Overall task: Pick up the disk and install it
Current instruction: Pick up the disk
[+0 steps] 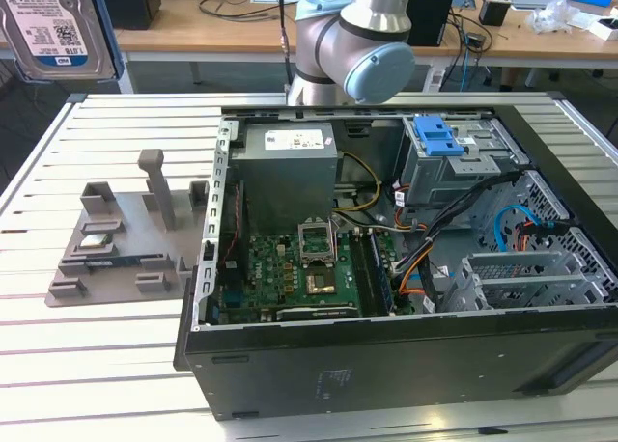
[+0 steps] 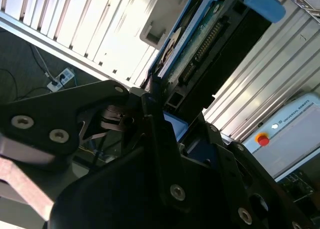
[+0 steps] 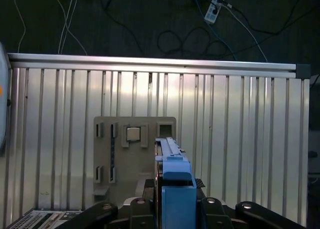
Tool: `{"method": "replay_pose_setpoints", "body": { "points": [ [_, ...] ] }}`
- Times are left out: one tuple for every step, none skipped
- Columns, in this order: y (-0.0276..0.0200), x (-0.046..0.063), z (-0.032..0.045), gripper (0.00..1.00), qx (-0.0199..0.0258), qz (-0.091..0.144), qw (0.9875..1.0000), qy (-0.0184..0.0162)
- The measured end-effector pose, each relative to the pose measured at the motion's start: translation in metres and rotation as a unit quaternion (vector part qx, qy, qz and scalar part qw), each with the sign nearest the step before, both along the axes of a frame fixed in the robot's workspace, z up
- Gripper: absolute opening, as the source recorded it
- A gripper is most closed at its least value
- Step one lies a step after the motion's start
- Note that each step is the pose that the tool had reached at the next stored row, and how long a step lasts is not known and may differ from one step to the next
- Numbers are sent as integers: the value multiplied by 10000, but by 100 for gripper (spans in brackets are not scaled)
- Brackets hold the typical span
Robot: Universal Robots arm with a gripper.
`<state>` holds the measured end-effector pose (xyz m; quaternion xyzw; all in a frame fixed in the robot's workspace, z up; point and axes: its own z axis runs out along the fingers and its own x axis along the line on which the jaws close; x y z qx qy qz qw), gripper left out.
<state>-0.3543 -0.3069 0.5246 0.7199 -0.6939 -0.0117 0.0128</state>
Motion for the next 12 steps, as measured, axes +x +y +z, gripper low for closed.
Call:
{"method": "replay_pose_setpoints", "body": {
  "points": [
    [-20, 38, 0, 37, 0, -1, 10000, 4],
    [-42, 108, 0, 37, 0, -1, 10000, 10],
    [-50, 170, 1, 37, 0, 0, 10000, 14],
    [-53, 222, 1, 37, 0, 0, 10000, 17],
    [-53, 269, 0, 37, 0, -1, 10000, 19],
    [-53, 337, 0, 37, 0, -1, 10000, 22],
    [-53, 383, 0, 37, 0, -1, 10000, 24],
    [-54, 428, 1, 37, 0, -1, 10000, 27],
    [-54, 544, 0, 37, 0, -1, 10000, 30],
    [-53, 597, 0, 37, 0, -1, 10000, 33],
    [-53, 642, 1, 37, 0, -1, 10000, 35],
    [-54, 713, 0, 37, 0, -1, 10000, 38]
  ]
}}
